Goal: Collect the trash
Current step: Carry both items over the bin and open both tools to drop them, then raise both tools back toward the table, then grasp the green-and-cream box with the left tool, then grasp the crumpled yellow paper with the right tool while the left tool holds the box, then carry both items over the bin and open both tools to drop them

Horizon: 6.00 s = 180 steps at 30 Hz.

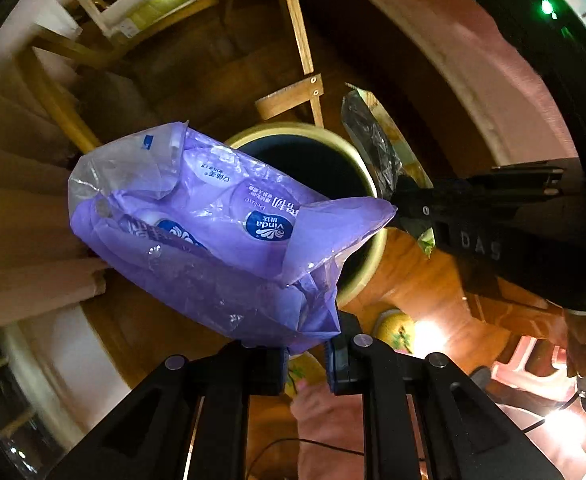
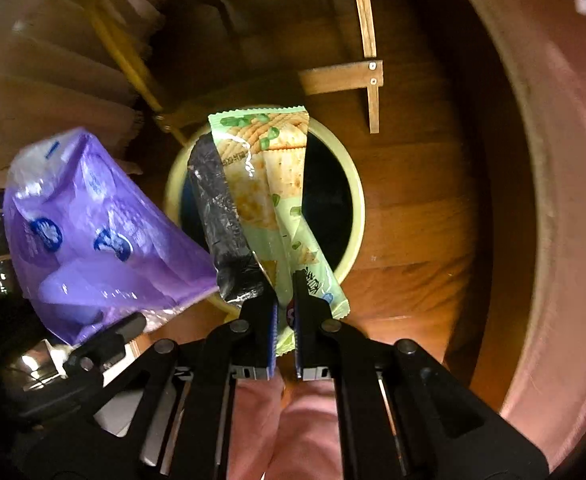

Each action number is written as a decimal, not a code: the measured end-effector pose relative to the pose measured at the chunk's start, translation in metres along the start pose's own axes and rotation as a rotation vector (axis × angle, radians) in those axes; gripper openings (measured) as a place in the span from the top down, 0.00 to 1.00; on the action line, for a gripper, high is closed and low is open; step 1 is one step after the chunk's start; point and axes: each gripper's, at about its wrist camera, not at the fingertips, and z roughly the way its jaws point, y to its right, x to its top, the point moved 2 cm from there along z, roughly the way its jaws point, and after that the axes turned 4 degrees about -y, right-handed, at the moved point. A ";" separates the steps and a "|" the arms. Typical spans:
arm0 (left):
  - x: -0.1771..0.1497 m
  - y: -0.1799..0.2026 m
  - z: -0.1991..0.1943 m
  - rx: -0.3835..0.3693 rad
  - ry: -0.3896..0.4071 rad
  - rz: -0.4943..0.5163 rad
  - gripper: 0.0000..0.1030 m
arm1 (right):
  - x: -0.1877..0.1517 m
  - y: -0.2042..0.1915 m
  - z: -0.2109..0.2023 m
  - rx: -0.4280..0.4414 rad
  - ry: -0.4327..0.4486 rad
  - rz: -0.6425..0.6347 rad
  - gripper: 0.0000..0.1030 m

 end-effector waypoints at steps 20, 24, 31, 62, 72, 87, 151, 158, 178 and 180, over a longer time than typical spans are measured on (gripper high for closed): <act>-0.010 -0.068 0.037 0.012 0.048 -0.079 0.33 | 0.017 -0.014 0.059 -0.040 0.066 0.060 0.51; -0.023 -0.074 -0.003 0.008 0.086 -0.150 0.32 | 0.013 -0.020 0.039 -0.047 0.084 0.067 0.51; -0.044 -0.080 -0.111 -0.015 0.169 -0.244 0.22 | -0.012 -0.039 -0.050 -0.021 0.128 0.126 0.51; -0.041 -0.071 -0.491 -0.062 0.490 -0.080 0.23 | -0.071 -0.130 -0.423 -0.008 0.564 0.156 0.51; -0.010 -0.074 -0.506 -0.063 0.521 -0.005 0.25 | -0.052 -0.136 -0.474 -0.053 0.676 0.136 0.51; 0.155 -0.089 -0.439 -0.051 0.373 -0.099 0.26 | 0.116 -0.078 -0.456 0.023 0.559 0.002 0.51; 0.115 -0.180 -0.430 0.065 0.356 -0.665 0.80 | 0.270 -0.189 -0.342 -0.103 0.360 -0.704 0.67; 0.094 -0.177 -0.445 0.071 0.377 -0.581 0.80 | 0.229 -0.177 -0.367 -0.051 0.375 -0.567 0.68; -0.065 -0.158 -0.472 -0.006 0.479 -0.255 0.80 | 0.010 -0.201 -0.393 -0.032 0.474 -0.202 0.68; -0.078 -0.154 -0.465 -0.024 0.464 -0.237 0.80 | -0.008 -0.204 -0.385 -0.048 0.453 -0.190 0.68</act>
